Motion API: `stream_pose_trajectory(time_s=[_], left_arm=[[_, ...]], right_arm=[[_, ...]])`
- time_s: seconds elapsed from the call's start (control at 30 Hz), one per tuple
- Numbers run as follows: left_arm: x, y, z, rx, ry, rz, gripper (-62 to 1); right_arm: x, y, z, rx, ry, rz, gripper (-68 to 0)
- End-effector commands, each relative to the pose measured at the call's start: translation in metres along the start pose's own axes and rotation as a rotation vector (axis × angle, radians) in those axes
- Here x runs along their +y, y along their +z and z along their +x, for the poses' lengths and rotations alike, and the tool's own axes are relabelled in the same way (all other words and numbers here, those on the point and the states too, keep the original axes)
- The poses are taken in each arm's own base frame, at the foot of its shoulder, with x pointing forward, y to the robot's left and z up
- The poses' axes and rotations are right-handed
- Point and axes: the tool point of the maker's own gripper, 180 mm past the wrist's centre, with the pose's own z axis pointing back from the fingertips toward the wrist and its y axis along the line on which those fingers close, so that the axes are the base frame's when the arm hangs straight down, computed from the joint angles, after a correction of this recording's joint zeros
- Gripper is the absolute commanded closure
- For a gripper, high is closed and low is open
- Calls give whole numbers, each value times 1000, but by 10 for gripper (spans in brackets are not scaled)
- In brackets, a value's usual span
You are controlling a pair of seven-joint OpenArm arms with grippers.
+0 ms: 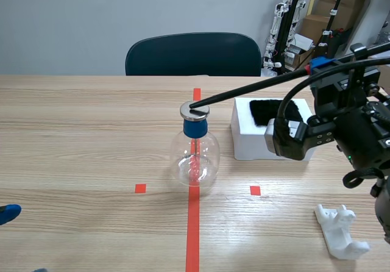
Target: Do the electroscope experiment. move the rod toward and away from the electroscope
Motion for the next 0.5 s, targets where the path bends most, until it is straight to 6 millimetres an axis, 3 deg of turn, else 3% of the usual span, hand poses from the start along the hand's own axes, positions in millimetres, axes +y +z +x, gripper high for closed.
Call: stream_pose_trajectory(time_s=[0.0, 0.2, 0.47], left_arm=[[2, -1, 12, -53, -9, -5, -623], [2, -1, 12, -53, -9, -5, -623], [2, -1, 12, -53, -9, -5, -623]], right_arm=[[-12, -5, -9, 26, -4, -42, -37], [-13, -2, -15, 44, -98, -28, -37], [-48, 21, -36, 84, -254, -62, -37]])
